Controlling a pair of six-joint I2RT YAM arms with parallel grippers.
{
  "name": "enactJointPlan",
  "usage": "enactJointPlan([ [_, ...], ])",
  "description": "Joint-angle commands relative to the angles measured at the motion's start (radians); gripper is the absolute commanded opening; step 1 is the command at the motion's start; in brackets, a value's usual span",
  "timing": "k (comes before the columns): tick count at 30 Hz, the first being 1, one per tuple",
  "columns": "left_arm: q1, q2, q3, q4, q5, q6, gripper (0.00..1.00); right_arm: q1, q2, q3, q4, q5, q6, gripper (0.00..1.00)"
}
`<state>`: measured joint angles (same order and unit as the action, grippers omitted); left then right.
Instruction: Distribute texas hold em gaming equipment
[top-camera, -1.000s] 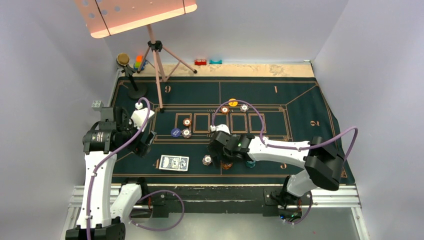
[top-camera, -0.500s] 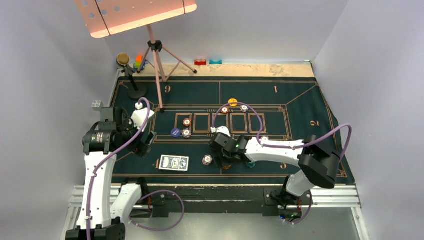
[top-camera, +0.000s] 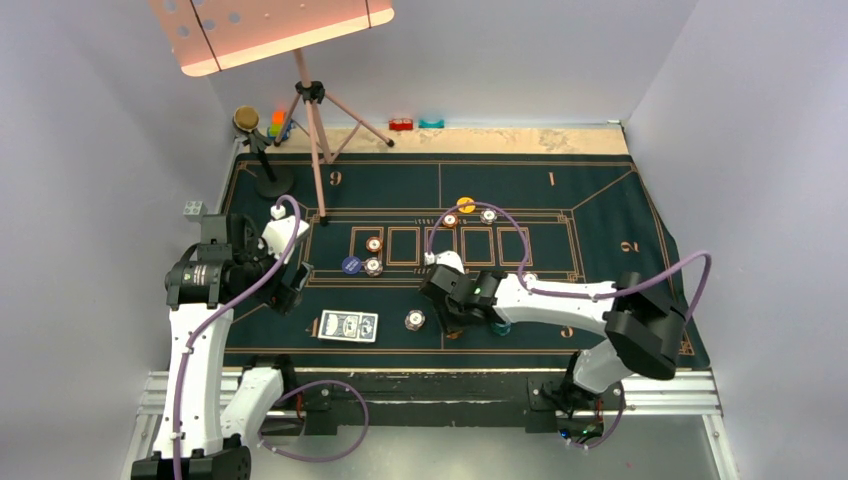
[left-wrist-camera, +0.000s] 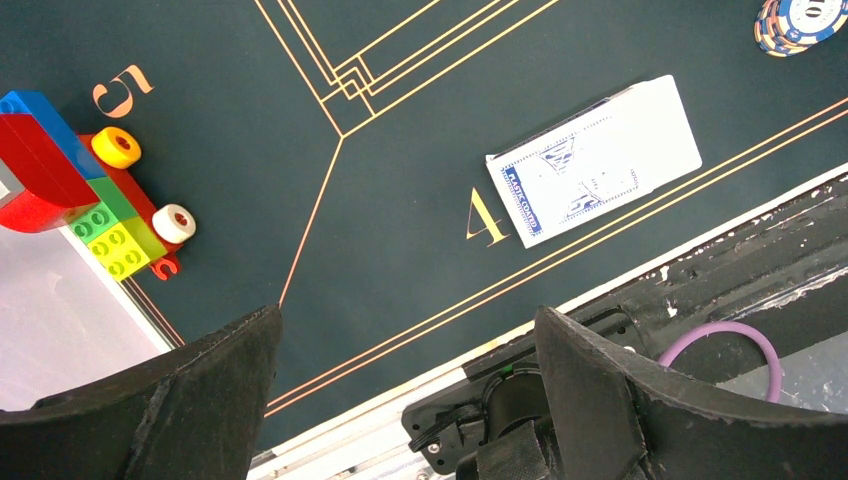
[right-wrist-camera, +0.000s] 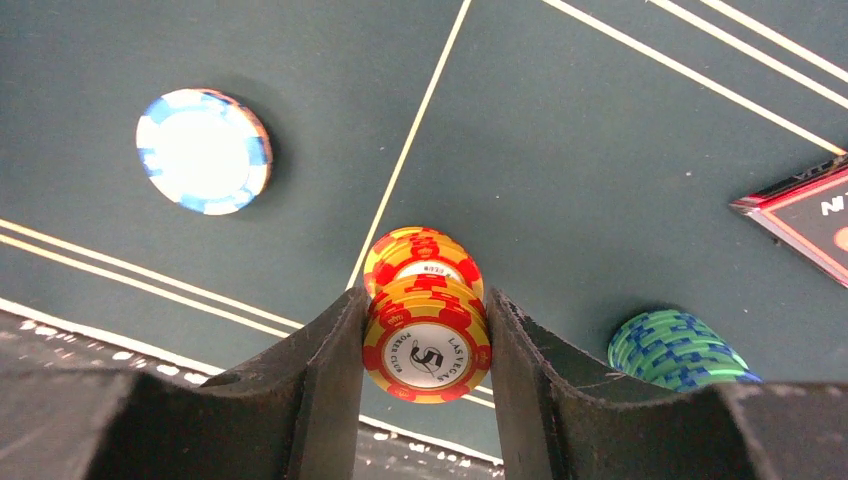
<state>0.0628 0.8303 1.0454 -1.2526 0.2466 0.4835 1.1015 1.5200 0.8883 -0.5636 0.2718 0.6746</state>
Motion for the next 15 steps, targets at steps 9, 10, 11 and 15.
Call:
enactJointPlan([
  [9,-0.005,0.006,0.028,0.004,0.003,0.018,1.0,-0.175,-0.215,0.07,-0.116,0.06,0.002,0.28],
  [10,-0.006,0.006,0.03,0.003,0.001,0.019,1.0,-0.23,-0.24,0.051,-0.118,0.062,-0.004,0.28],
  [11,-0.005,0.007,0.03,0.004,0.0,0.02,1.0,-0.285,-0.266,0.031,-0.119,0.063,-0.013,0.28],
  [15,-0.005,0.01,0.03,0.007,-0.002,0.023,1.0,-0.482,-0.355,-0.064,-0.123,0.059,-0.022,0.27],
])
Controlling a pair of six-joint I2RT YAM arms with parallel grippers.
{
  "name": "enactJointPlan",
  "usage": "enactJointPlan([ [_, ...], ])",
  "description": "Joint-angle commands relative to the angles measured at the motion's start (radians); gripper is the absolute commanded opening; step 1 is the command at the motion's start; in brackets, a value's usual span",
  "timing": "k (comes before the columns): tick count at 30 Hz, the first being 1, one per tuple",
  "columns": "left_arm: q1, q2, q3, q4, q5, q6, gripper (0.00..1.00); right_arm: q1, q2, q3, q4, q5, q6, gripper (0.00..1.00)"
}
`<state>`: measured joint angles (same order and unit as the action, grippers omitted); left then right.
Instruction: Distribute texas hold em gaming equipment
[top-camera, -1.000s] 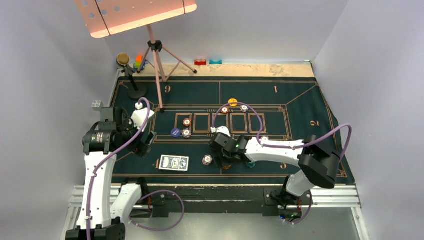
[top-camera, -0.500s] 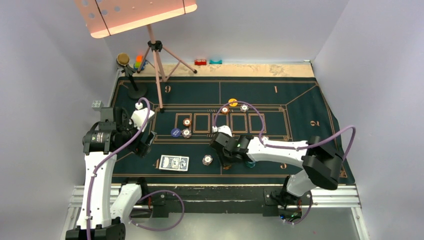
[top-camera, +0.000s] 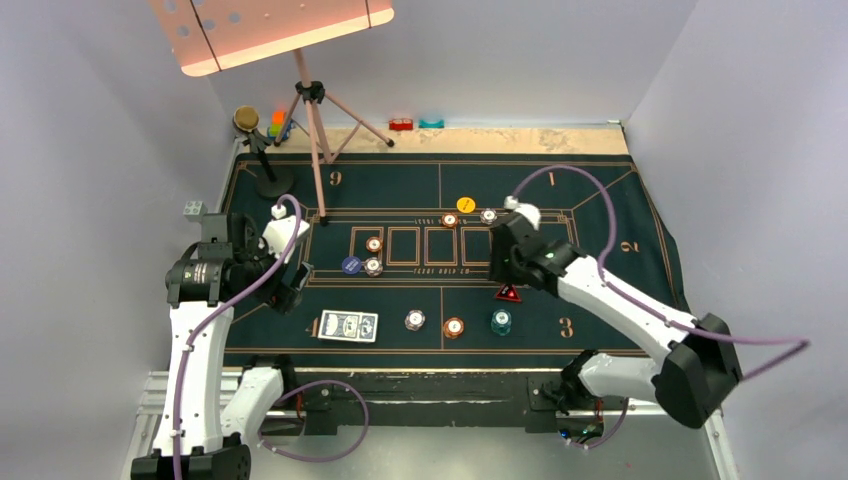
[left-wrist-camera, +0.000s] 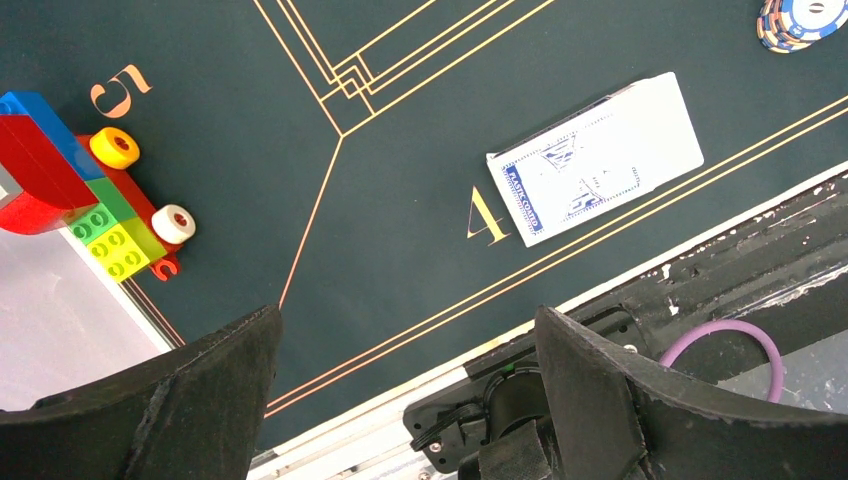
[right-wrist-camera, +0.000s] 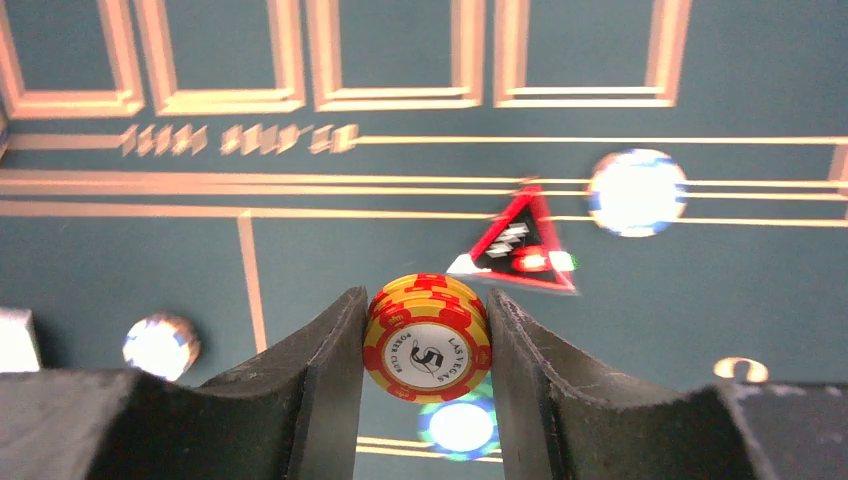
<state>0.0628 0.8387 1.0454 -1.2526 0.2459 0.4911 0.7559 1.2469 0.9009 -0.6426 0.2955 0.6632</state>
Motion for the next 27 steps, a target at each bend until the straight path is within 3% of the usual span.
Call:
enactJointPlan([
  [1,-0.006,0.003,0.03,0.008,0.0,0.016,1.0,-0.176,-0.096,-0.095,-0.046,0.039,-0.005,0.27],
  [10,-0.005,0.014,0.037,0.009,0.006,0.02,1.0,-0.317,-0.109,-0.21,-0.004,-0.005,0.182,0.25],
  [16,-0.005,0.01,0.029,0.009,0.0,0.029,1.0,-0.343,-0.074,-0.263,0.007,-0.009,0.247,0.27],
  [20,-0.005,0.01,0.025,0.014,-0.008,0.028,1.0,-0.343,-0.103,-0.276,-0.002,0.003,0.295,0.41],
  [24,-0.005,0.006,0.015,0.025,-0.004,0.024,1.0,-0.343,-0.085,-0.266,-0.011,0.014,0.294,0.65],
  [27,-0.005,0.005,0.016,0.024,-0.003,0.023,1.0,-0.343,-0.066,-0.254,-0.027,0.013,0.294,0.74],
])
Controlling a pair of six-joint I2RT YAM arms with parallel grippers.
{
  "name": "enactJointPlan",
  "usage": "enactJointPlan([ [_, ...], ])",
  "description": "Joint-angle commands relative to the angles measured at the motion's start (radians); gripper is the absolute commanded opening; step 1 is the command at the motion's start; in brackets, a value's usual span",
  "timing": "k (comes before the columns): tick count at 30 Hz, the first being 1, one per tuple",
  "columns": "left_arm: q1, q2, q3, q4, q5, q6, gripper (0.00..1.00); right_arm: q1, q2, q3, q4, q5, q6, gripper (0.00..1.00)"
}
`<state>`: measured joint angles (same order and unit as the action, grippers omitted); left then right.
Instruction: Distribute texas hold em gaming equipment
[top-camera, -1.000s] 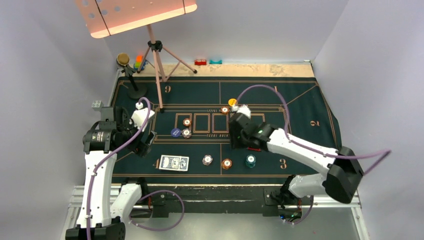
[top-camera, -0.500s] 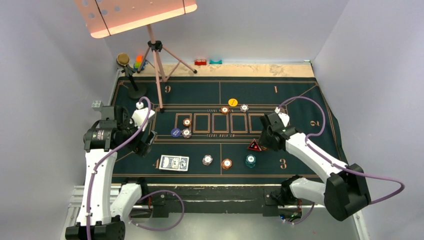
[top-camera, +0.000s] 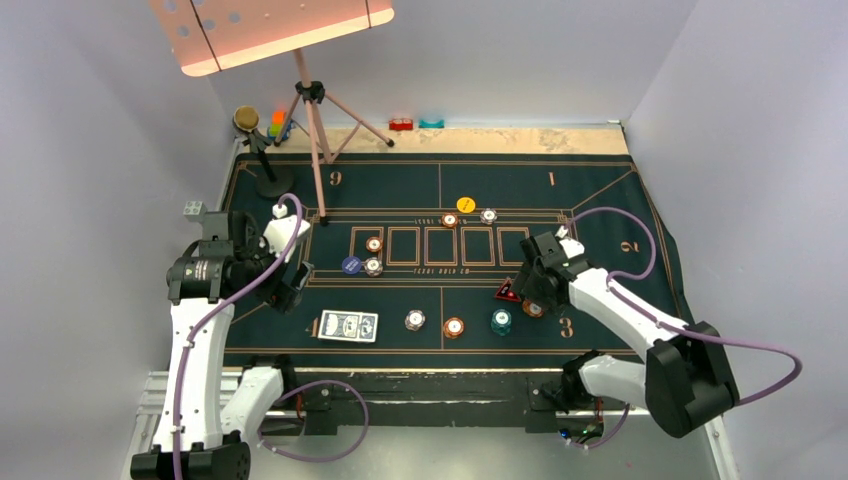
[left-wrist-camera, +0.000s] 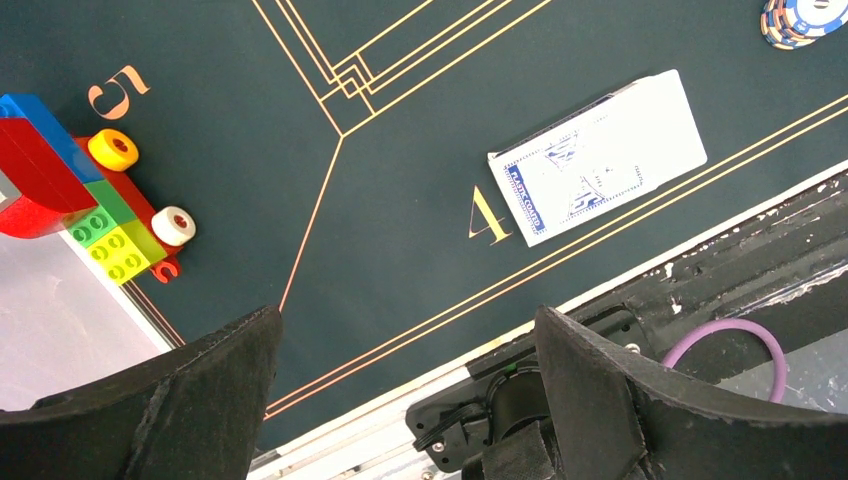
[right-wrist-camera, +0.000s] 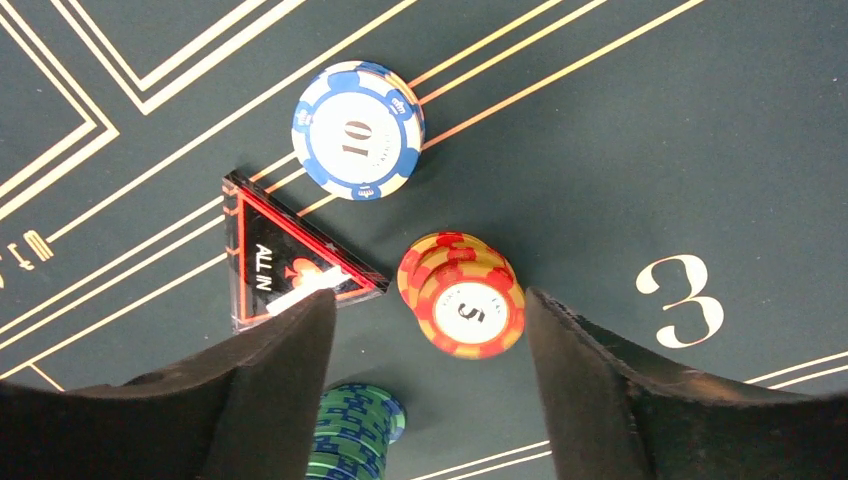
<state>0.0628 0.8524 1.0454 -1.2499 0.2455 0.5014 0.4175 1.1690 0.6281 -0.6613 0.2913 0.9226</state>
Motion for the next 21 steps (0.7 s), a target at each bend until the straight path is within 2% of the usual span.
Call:
enactJointPlan([
  [1,-0.005,-0.01,0.015,0.022,-0.003,0.014,1.0,-0.006,0.009,0.024,-0.013,0.018,0.037,0.77],
  [9,-0.005,-0.03,-0.004,0.032,-0.006,0.018,1.0,0.021,-0.047,0.13,-0.097,0.055,-0.036,0.82],
  [15,-0.006,-0.023,-0.002,0.032,0.005,0.006,1.0,0.251,-0.048,0.245,-0.184,0.055,-0.056,0.85],
  [21,-0.005,-0.025,-0.009,0.034,0.003,0.006,1.0,0.41,0.001,0.229,-0.24,0.052,-0.01,0.92],
])
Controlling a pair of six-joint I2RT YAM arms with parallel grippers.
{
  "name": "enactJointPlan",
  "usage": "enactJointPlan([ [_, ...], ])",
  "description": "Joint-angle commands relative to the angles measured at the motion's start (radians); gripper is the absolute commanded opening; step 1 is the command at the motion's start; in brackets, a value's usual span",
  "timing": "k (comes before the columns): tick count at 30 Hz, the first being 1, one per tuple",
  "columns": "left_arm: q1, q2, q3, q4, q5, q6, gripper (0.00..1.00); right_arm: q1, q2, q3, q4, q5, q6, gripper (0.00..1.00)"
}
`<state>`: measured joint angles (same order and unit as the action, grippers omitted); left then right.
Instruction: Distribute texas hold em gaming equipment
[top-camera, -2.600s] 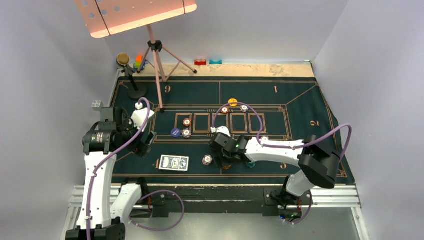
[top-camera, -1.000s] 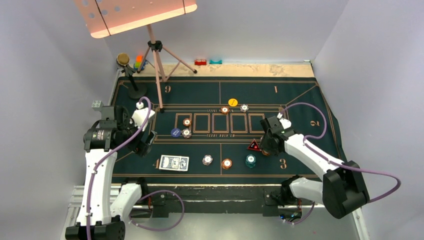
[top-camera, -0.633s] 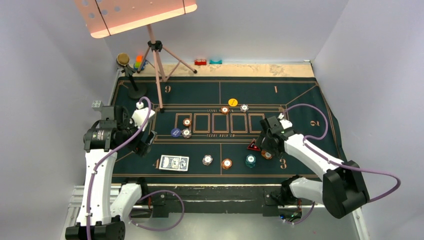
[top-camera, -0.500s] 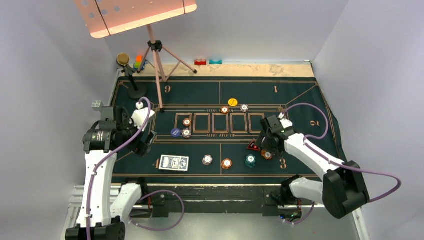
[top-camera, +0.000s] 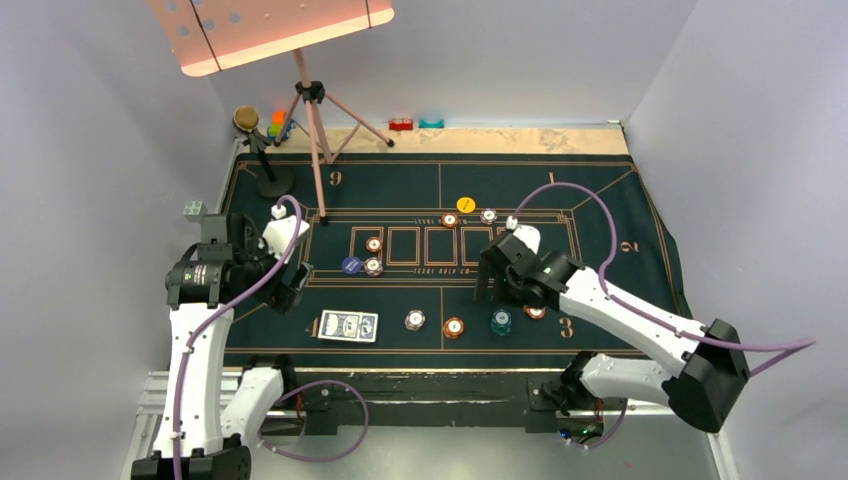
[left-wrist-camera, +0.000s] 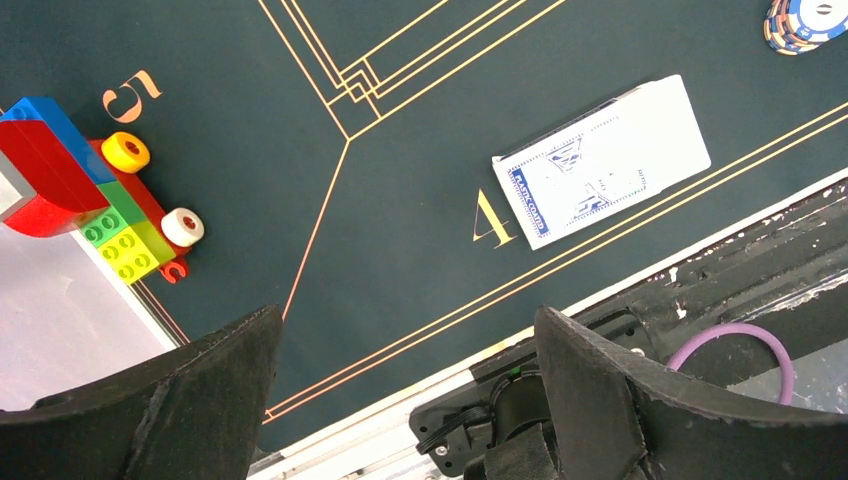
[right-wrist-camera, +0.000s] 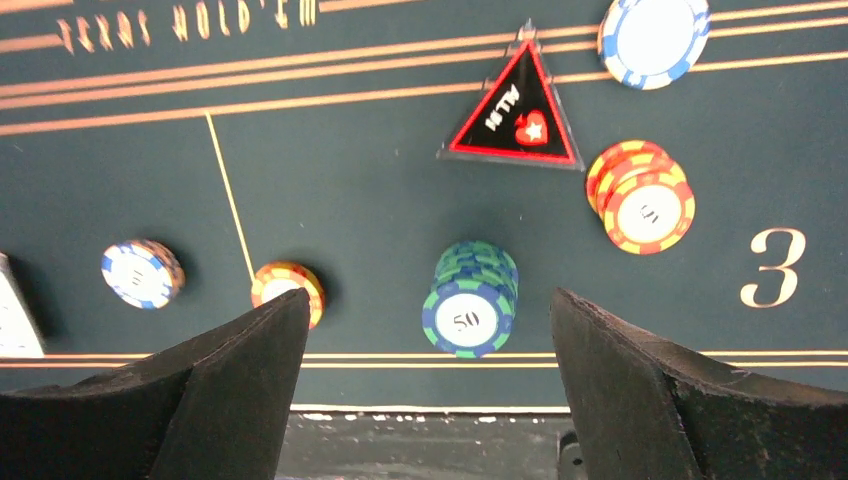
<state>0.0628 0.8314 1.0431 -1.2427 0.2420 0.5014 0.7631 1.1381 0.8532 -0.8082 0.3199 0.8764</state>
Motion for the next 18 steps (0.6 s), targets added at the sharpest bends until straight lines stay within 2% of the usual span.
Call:
enactJointPlan([
  [1,-0.006,-0.004,-0.008,0.027,0.005,0.008,1.0,0.076,0.046,-0.006,-0.103,0.026,0.048,0.94],
  [9,-0.006,-0.008,-0.009,0.026,0.002,0.007,1.0,0.094,0.081,-0.052,-0.077,0.018,0.09,0.95],
  [12,-0.006,-0.01,-0.011,0.028,0.0,0.009,1.0,0.094,0.101,-0.066,-0.066,0.022,0.097,0.87],
  [18,-0.005,-0.011,-0.015,0.032,-0.001,0.011,1.0,0.095,0.113,-0.089,-0.03,0.019,0.113,0.64],
])
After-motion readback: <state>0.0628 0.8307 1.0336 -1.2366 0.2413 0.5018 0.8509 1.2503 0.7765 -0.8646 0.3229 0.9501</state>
